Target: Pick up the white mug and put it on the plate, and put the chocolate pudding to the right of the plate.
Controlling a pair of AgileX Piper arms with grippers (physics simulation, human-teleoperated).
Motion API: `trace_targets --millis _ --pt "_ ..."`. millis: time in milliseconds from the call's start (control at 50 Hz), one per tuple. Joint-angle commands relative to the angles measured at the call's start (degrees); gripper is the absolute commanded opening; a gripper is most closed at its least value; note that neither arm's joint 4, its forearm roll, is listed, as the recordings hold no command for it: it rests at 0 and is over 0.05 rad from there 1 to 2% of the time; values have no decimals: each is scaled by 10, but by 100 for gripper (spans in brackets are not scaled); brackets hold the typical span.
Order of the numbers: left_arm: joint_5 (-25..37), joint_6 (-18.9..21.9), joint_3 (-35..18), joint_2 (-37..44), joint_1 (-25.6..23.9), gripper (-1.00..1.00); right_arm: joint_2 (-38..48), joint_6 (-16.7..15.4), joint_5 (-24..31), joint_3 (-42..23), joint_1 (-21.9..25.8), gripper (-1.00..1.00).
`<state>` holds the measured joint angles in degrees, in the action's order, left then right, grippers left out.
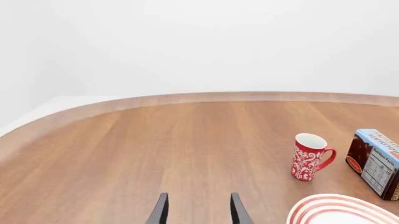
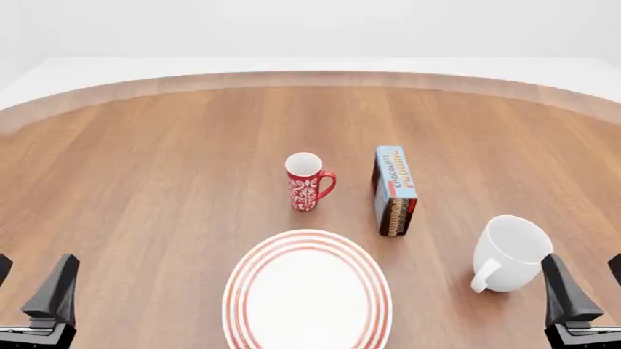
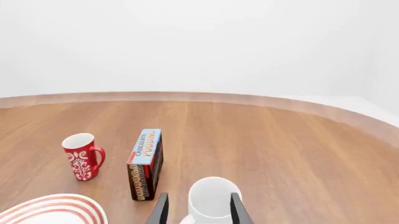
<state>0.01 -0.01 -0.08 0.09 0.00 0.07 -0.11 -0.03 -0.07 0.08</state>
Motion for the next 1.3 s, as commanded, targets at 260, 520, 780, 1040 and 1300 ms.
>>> trace_targets --millis 260,520,780,1040,1300 --pt "0 0 -1 4 -2 100 1 1 -1 -1 2 100" --pt "-2 15 -3 8 -12 100 1 3 -1 -1 1 100" --pt "-16 47 -31 36 -48 100 1 4 -2 -1 1 100" --pt "-22 69 -57 60 -91 100 1 5 -2 -1 1 100" --pt "-64 88 -61 109 -130 100 2 4 -2 -1 1 100"
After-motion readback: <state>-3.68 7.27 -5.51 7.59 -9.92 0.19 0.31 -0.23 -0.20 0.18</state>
